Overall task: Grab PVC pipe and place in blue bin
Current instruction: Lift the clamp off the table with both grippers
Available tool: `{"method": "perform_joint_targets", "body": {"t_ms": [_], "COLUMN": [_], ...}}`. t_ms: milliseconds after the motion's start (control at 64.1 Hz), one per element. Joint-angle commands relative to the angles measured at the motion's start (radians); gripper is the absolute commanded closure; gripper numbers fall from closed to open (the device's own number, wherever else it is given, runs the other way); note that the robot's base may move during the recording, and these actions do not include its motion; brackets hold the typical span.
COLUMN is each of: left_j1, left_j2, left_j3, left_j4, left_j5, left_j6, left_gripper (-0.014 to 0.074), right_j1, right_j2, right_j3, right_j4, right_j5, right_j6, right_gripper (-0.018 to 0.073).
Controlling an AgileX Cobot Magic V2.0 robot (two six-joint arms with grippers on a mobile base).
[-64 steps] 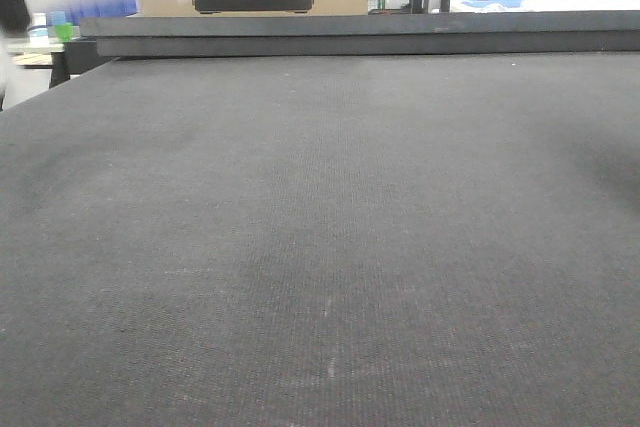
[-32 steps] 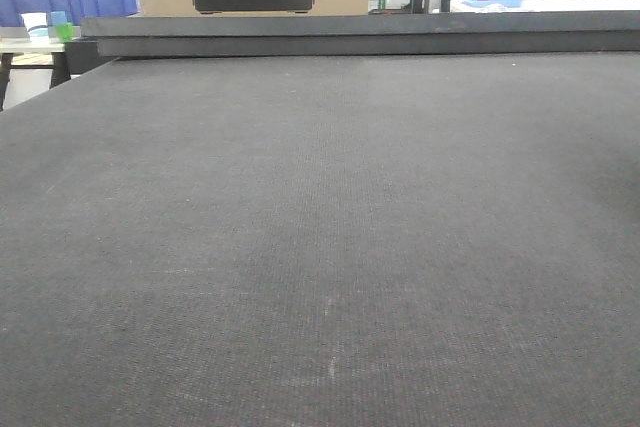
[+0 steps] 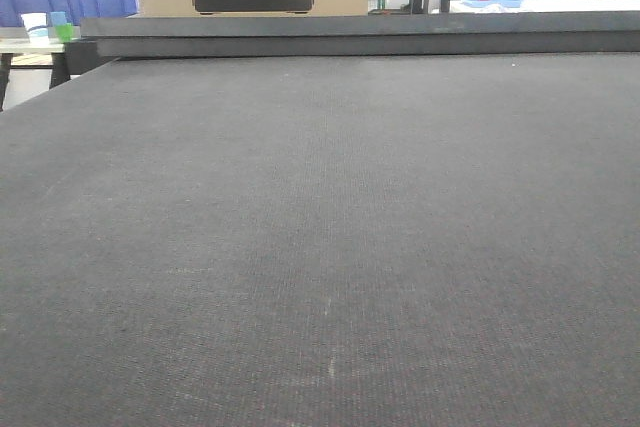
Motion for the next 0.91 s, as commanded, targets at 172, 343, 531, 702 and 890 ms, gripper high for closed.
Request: {"method": "perform_joint_targets", "body": {"t_ms": [172,343,531,702,890], "left_j1": [-0.001,0.076,0.151,0.151,0.149], "left_j2": [-0.173,-0.247,-0.282,-0.297,-0.301], "left_j3": [0.007,0.007,0.007,0.007,0.007], "left_j4": [0.097,0.102,0.103,0.113,0.116], "left_j5": [-0.053,-0.031,-0.035,-0.033,-0.033], "left_j6": [-0.008,-0.031,-0.031,-0.031,-0.031], "left_gripper": [0.0707,0.0707,0.0707,0.0707,0.0707], "right_j1": [-0.003,-0.003,-0.003,-0.003,-0.003], "right_j2": [-0.108,-0.116,-0.116,-0.116,-0.116], "right_j3": [0.002,0.002,0.002,0.002,0.002], "right_j4": [0.003,0.058,0.067,0.067,0.067], "right_j5": [-0.036,-0.036,-0.036,-0.029,-0.032], "right_j6": [-0.006,-0.006,-0.006,-0.006,-0.006], "right_gripper": [0.0727,0.0727,0.0727,0.0727,0.0727]}}
